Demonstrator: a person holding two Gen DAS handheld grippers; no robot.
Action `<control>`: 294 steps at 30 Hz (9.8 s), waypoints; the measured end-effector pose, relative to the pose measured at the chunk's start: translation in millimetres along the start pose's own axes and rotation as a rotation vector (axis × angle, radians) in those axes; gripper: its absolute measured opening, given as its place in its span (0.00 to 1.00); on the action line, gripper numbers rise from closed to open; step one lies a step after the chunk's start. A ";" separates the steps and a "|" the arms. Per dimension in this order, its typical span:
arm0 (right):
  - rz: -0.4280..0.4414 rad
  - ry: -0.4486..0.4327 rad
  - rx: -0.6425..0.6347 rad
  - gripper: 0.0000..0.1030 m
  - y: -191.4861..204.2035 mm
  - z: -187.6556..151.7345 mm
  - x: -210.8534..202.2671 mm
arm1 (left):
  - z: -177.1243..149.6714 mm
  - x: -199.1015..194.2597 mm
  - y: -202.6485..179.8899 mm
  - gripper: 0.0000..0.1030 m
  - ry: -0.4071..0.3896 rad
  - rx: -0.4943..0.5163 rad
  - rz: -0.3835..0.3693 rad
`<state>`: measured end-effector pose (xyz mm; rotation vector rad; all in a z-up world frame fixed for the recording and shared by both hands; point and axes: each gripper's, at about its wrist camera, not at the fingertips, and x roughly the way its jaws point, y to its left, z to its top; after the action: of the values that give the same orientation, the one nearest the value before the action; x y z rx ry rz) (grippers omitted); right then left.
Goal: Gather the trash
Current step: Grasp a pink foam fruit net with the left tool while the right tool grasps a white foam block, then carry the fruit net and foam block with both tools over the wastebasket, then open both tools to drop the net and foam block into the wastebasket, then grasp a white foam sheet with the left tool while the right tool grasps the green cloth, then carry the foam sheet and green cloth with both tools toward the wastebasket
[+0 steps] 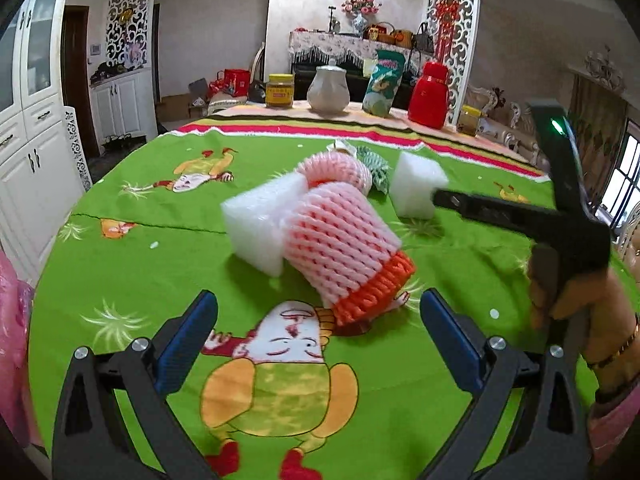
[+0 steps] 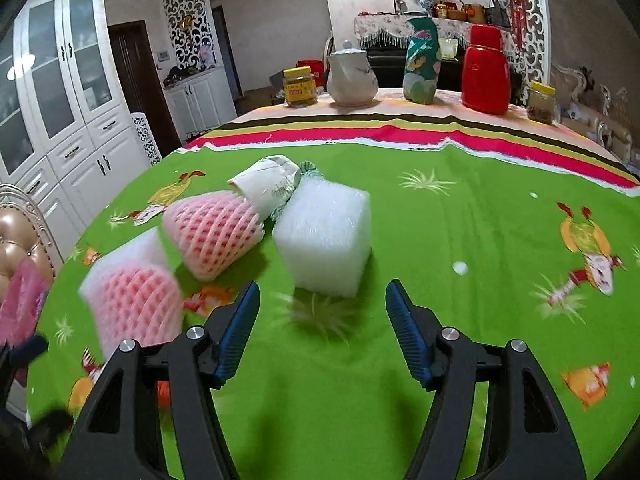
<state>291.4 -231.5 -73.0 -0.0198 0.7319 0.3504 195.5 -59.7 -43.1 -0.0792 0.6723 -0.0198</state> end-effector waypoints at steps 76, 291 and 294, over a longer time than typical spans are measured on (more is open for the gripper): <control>0.183 -0.027 -0.238 0.51 122.7 -116.1 -133.8 | -63.7 -94.3 49.7 0.21 -0.124 0.033 0.019; -0.094 -0.066 0.261 0.27 47.8 -81.4 -73.0 | 19.0 10.8 79.0 0.58 -0.012 0.016 -0.040; -0.089 -0.069 0.264 0.27 47.2 -82.1 -74.1 | 3.9 -1.6 76.2 0.58 -0.011 0.016 -0.049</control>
<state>171.8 -221.1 -80.7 0.2075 0.7016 0.1664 196.1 16.6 -45.2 -0.0804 0.6589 -0.0714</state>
